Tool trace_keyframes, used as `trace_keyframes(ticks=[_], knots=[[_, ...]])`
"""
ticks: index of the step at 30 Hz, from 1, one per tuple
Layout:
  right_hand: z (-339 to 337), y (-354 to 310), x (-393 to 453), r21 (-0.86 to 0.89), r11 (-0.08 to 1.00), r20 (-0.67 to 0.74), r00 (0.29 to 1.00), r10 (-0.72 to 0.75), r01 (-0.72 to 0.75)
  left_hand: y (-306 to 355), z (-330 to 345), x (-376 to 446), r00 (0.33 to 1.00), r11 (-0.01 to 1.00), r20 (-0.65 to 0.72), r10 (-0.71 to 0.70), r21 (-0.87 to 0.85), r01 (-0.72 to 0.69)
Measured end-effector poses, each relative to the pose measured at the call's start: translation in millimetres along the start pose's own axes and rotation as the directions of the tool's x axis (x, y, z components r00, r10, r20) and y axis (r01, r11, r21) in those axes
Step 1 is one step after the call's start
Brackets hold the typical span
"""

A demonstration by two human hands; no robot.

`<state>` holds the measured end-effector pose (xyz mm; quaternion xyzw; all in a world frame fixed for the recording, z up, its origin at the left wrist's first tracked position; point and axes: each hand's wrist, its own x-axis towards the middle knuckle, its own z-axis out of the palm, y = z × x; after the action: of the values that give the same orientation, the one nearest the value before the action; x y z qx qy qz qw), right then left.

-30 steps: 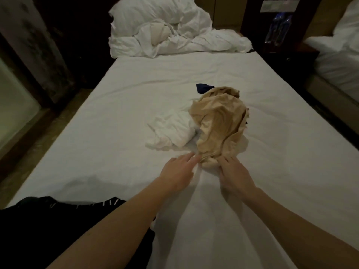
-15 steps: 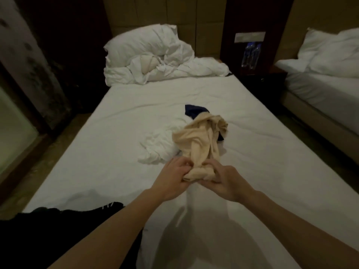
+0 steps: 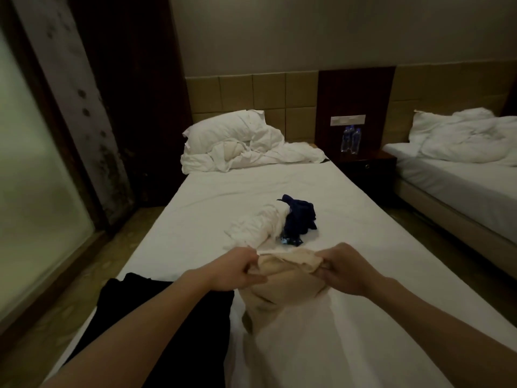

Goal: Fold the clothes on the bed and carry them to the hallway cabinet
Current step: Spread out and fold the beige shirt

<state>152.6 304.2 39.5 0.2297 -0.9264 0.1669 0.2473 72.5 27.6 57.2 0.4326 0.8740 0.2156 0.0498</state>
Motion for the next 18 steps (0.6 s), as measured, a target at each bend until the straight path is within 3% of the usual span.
trace_keyframes(ticks=[3,8,13,15,18], knots=[[-2.7,-12.0,-22.0,0.097,0.99,0.057,0.994,0.096,-0.102,8.4,-1.1,-19.2,0.999,1.0,-0.045,-0.027,0.01,0.027],[-30.9,-31.9,-30.9,0.302,0.922,-0.016,0.966,0.26,-0.243,18.1,-18.5,-40.8,0.995,0.994,-0.081,-0.056,-0.094,0.048],[-72.2,-45.3,-17.3,0.417,0.853,-0.069,0.925,0.373,-0.313,30.3,-34.9,-46.0,0.975,0.948,-0.137,-0.172,-0.292,0.126],[-84.7,-53.1,-13.5,0.464,0.832,-0.113,0.912,0.395,-0.304,37.3,-37.1,-46.7,0.966,0.944,-0.139,-0.22,-0.281,0.174],[-95.7,-54.6,-8.6,0.498,0.794,-0.175,0.856,0.486,-0.349,54.5,-36.4,-47.6,0.957,0.914,-0.173,-0.234,-0.374,0.156]])
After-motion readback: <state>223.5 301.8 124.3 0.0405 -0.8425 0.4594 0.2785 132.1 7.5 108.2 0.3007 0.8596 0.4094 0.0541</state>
